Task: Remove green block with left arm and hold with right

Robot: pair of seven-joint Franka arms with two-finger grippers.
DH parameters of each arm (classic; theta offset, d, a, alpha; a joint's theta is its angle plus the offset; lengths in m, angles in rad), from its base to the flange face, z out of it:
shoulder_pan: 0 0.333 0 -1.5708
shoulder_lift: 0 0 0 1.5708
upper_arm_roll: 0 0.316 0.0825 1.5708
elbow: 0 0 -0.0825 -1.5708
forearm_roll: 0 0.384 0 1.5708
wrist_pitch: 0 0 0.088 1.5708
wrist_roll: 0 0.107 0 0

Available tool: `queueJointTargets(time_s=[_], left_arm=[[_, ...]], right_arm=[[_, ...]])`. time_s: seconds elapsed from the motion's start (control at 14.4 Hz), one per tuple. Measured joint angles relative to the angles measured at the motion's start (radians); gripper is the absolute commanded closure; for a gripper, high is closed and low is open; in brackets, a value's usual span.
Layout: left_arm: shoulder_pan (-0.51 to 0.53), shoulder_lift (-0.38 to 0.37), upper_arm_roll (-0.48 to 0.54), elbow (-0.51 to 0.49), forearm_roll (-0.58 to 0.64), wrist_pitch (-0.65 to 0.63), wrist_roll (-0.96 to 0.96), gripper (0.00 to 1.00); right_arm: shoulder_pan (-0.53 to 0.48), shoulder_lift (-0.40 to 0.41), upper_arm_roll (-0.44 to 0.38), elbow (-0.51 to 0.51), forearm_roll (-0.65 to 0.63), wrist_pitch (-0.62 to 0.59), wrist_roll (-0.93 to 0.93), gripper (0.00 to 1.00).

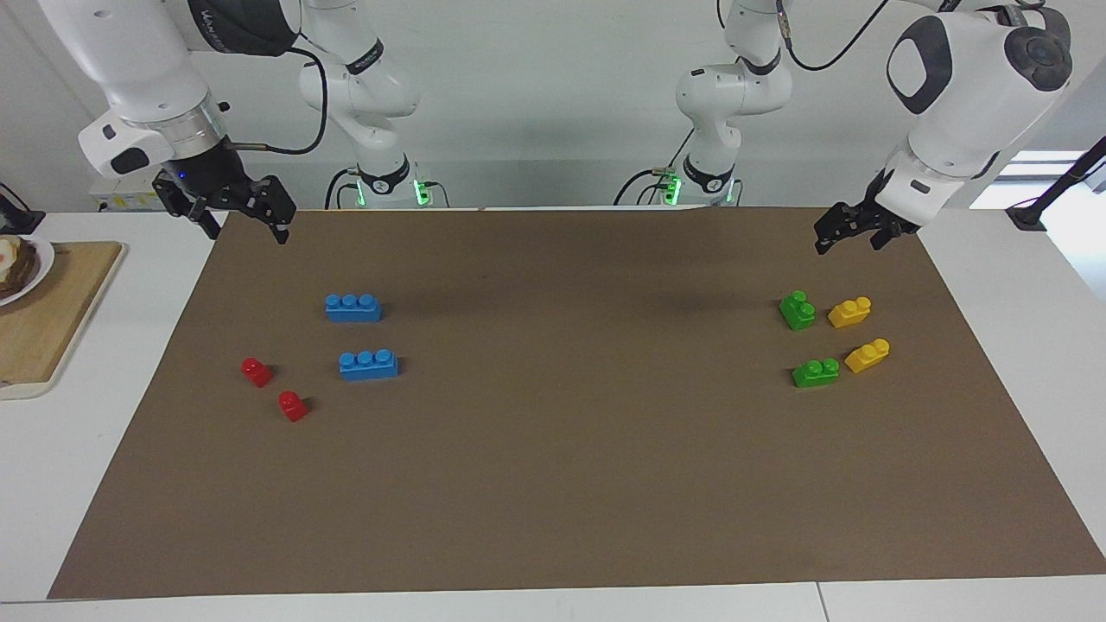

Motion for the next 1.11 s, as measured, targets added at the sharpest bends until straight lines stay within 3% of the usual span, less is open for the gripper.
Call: queueJointTargets(time_s=[1.11], left_arm=[[-0.086,-0.001,0.007,0.043,0.041,0.025,0.011,0.00]], right_arm=[[0.003,0.000,0.005,-0.001,0.006,0.000,0.014,0.00]])
